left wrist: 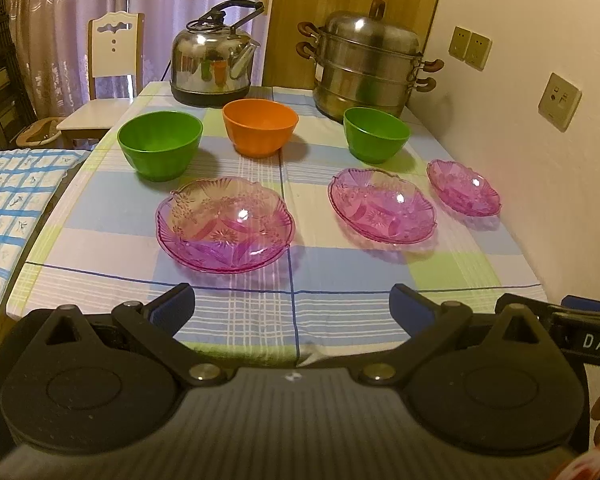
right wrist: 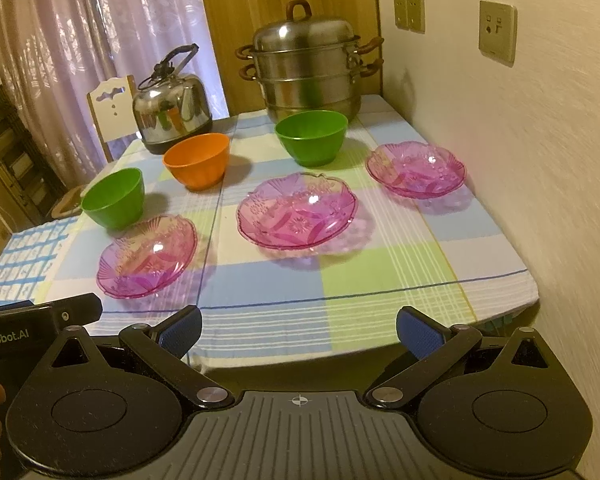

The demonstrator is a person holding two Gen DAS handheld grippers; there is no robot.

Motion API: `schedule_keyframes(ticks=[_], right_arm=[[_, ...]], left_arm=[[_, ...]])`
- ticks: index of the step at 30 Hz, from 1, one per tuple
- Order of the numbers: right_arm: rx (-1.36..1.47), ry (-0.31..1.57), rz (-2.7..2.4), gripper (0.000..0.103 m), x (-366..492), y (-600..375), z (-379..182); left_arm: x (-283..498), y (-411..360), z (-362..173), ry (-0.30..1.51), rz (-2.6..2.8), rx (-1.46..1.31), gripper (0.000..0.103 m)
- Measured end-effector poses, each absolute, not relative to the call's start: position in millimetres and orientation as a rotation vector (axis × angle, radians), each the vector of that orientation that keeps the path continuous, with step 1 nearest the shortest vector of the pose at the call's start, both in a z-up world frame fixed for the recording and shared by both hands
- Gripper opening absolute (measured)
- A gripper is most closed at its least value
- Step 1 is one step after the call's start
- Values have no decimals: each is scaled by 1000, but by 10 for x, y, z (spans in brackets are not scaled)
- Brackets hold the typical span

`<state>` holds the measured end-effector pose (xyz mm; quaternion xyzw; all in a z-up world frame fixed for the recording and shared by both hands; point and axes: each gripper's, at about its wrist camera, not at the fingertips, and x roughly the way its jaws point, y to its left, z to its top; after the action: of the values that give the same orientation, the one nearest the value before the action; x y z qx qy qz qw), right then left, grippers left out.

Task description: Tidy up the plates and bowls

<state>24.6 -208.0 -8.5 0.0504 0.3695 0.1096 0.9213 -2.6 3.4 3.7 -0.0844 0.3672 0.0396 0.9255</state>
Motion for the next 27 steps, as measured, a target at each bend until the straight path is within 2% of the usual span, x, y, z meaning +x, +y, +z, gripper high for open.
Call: schedule_keyframes(ticks=[27], right_arm=[[117, 749, 225, 103, 257, -2073, -73]], left_arm=[[-40, -1, -3, 761, 73, -178, 103]])
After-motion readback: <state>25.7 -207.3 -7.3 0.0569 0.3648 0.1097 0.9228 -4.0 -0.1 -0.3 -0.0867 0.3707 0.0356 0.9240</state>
